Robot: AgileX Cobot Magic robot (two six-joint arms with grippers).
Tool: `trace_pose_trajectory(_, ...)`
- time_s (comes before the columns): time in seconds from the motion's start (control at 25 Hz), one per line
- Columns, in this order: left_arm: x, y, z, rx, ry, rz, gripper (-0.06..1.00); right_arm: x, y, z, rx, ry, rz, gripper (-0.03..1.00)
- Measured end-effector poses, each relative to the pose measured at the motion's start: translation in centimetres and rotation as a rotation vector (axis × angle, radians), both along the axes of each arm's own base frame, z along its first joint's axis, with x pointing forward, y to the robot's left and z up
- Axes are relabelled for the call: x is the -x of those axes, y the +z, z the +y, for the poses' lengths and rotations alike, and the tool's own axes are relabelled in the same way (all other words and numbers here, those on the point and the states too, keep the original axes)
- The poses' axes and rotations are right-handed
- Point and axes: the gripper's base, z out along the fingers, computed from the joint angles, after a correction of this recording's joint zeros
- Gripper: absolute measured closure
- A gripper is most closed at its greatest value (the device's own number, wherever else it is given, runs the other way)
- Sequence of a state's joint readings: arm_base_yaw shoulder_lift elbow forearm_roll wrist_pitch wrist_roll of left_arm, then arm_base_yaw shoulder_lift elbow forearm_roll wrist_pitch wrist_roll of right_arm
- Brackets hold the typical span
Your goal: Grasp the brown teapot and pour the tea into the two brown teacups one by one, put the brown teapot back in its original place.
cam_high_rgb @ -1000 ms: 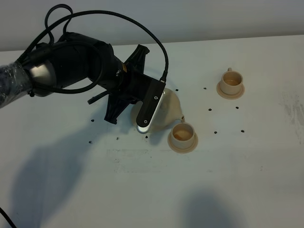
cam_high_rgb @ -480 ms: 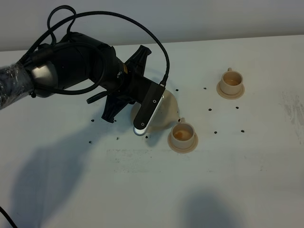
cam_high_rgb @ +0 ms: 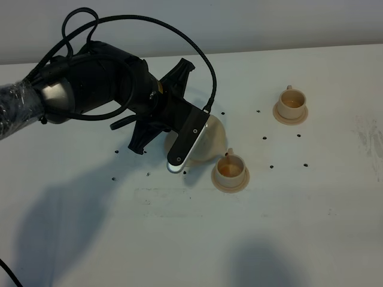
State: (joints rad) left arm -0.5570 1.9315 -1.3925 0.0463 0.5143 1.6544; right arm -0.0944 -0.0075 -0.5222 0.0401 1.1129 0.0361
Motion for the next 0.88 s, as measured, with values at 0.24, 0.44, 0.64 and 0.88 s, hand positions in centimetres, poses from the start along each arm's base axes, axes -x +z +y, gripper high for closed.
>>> trace_pose_trajectory(0.24, -0.01, 0.00, 0.02, -0.016, -0.028, -0.009, 0.85, 0.00, 0.00, 0.00, 0.000, 0.000, 0.000, 0.50)
trace_pose_trajectory(0.44, -0.03, 0.01, 0.03, -0.038, -0.070, -0.022, 0.85, 0.00, 0.00, 0.00, 0.000, 0.000, 0.000, 0.50)
trace_pose_trajectory(0.64, -0.14, 0.07, -0.03, -0.043, -0.094, -0.042, 0.85, 0.00, 0.00, 0.00, 0.000, 0.000, 0.000, 0.50)
trace_pose_trajectory(0.88, -0.41, -0.82, -0.39, -0.048, -0.107, -0.051, 0.85, 0.00, 0.00, 0.00, 0.000, 0.000, 0.000, 0.50)
